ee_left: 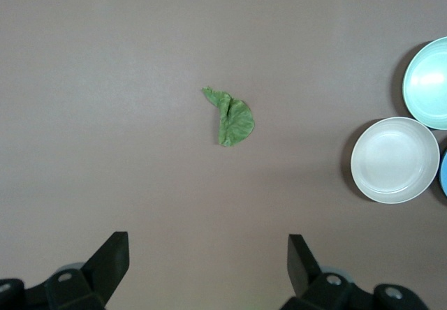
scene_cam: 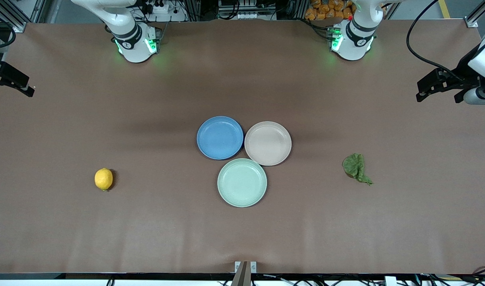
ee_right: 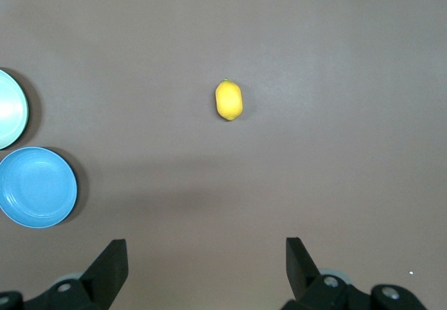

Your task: Place lemon and lettuce in plates

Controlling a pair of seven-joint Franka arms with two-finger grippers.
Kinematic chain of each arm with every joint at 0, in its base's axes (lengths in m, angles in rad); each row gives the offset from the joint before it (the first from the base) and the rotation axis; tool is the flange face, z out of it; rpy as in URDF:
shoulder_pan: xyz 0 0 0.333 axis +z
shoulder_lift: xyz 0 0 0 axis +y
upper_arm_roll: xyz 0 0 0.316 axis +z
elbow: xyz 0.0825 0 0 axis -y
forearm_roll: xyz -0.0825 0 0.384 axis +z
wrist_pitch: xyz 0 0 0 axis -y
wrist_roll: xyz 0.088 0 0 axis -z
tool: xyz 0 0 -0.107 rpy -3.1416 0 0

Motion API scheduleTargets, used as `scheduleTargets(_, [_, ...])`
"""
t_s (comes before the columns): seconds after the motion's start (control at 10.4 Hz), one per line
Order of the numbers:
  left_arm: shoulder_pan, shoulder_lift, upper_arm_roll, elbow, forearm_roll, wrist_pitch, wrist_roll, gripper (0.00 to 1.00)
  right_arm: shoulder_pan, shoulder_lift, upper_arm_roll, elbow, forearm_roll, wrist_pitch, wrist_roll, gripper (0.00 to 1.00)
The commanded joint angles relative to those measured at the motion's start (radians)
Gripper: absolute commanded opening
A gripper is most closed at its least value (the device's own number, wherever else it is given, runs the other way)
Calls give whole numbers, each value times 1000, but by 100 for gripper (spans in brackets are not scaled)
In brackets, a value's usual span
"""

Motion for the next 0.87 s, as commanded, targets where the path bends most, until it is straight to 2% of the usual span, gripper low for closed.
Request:
scheduleTargets(0.0, [-1, -4, 3, 1, 17, -13, 29, 100, -2, -1, 1, 10, 3, -7, 15, 100])
scheduleTargets(0.39, [17, 56, 4, -36, 3, 4, 14, 100, -2, -1, -1, 8, 3, -7, 15, 100])
scheduleTargets(0.77, [16, 33, -5, -281, 13, 234, 14, 100, -2, 8, -1, 7, 2, -2, 14, 100])
